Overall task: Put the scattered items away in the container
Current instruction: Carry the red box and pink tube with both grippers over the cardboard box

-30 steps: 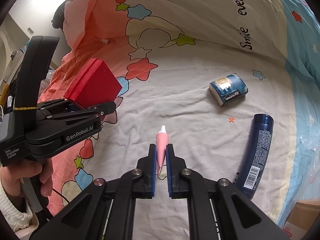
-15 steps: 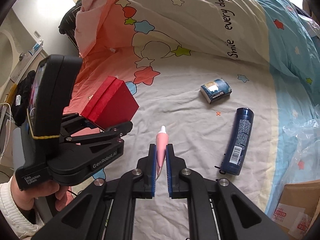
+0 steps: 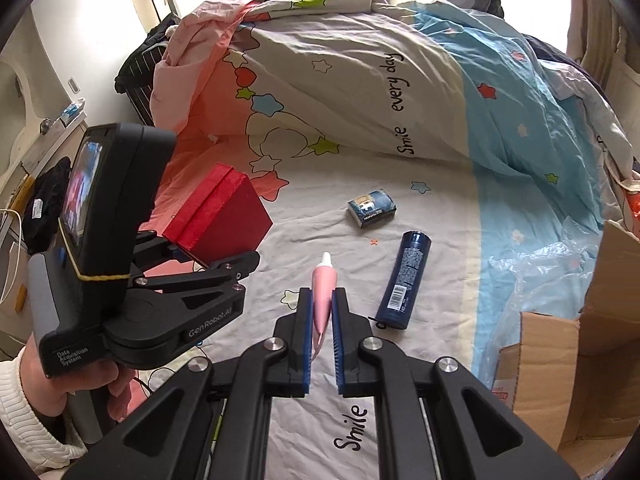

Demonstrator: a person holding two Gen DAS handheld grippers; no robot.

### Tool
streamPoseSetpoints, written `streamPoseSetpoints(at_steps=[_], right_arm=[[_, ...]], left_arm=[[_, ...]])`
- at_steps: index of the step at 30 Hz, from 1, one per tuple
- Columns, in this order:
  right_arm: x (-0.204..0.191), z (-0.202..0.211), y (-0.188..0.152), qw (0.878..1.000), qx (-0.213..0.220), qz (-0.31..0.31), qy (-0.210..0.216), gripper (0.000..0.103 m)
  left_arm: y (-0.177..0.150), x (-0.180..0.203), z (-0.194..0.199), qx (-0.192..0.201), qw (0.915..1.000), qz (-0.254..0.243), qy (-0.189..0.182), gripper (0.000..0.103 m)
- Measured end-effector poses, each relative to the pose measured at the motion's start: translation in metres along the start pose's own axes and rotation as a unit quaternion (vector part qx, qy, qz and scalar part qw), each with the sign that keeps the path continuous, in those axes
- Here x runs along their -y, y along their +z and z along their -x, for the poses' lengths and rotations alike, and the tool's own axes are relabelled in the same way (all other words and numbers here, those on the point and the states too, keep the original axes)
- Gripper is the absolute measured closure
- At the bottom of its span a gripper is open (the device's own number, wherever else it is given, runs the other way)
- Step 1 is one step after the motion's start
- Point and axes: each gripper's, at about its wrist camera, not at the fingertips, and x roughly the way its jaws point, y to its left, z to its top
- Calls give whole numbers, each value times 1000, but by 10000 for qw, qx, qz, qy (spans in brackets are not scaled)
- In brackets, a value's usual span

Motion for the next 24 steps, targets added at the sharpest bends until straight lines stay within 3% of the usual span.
streamPoseSetpoints(at_steps=[24], right_arm=[[102, 110, -34, 9916, 773, -746, -725, 94]], left_arm=[[31, 135, 65, 641, 9917, -1046, -378, 68]])
